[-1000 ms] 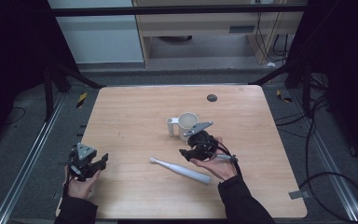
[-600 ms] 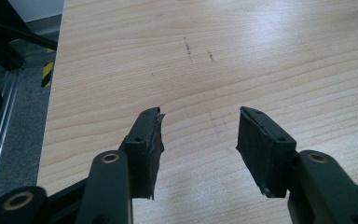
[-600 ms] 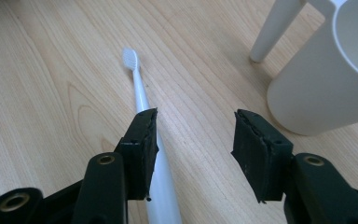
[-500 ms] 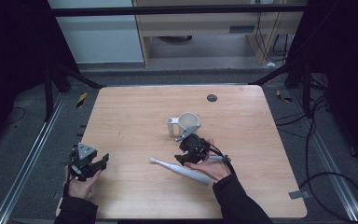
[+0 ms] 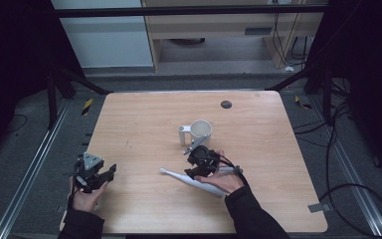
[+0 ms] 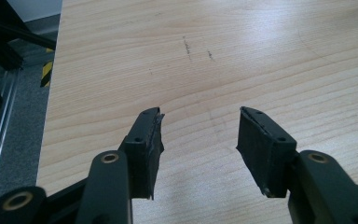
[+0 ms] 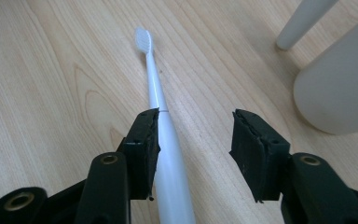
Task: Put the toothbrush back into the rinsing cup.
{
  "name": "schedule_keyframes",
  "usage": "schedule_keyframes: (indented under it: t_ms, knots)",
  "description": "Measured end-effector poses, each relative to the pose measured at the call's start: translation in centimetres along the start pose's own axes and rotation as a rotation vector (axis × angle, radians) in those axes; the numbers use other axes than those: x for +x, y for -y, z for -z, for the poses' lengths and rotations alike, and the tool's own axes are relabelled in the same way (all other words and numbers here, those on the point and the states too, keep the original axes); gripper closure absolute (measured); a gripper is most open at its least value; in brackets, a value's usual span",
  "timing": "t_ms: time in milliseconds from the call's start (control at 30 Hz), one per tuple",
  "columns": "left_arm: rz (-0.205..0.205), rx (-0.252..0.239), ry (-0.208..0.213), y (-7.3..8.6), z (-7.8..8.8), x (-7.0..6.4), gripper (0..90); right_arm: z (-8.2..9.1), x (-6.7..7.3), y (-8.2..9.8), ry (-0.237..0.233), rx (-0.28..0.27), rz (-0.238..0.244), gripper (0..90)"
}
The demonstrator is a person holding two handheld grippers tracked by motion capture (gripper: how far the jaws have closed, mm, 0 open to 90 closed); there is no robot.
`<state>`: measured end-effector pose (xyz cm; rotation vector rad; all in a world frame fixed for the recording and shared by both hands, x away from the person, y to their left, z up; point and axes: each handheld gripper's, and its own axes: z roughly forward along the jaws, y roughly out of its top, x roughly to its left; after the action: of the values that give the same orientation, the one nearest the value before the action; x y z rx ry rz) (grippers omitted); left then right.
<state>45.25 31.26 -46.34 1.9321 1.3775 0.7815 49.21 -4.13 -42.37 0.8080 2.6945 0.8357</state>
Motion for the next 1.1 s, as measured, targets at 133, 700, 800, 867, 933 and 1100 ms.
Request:
schedule_keyframes:
  t_ms: [133,700,800,867,933,1100]
  knots:
    - [0.000,0.000,0.000,0.0,0.0,0.0,48.4,-0.6,0.2,0.0,-0.022,0.024,0.003,53.4]
    - [-0.003,0.004,0.001,0.0,0.0,0.0,48.3,-2.2,0.8,0.3,-0.053,0.106,0.022,57.0]
    - [-0.004,0.005,0.002,0.0,0.0,0.0,48.3,-2.4,0.8,0.3,-0.058,0.117,0.025,57.1]
    - [-0.004,0.006,0.002,0.0,-0.1,0.0,48.2,-2.7,0.8,0.4,-0.060,0.127,0.026,57.2]
    - [-0.004,0.006,0.003,0.0,-0.1,0.0,48.2,-2.9,0.8,0.4,-0.062,0.136,0.027,57.3]
    - [-0.004,0.008,0.003,0.0,-0.1,0.0,48.2,-3.2,0.9,0.4,-0.064,0.151,0.035,57.6]
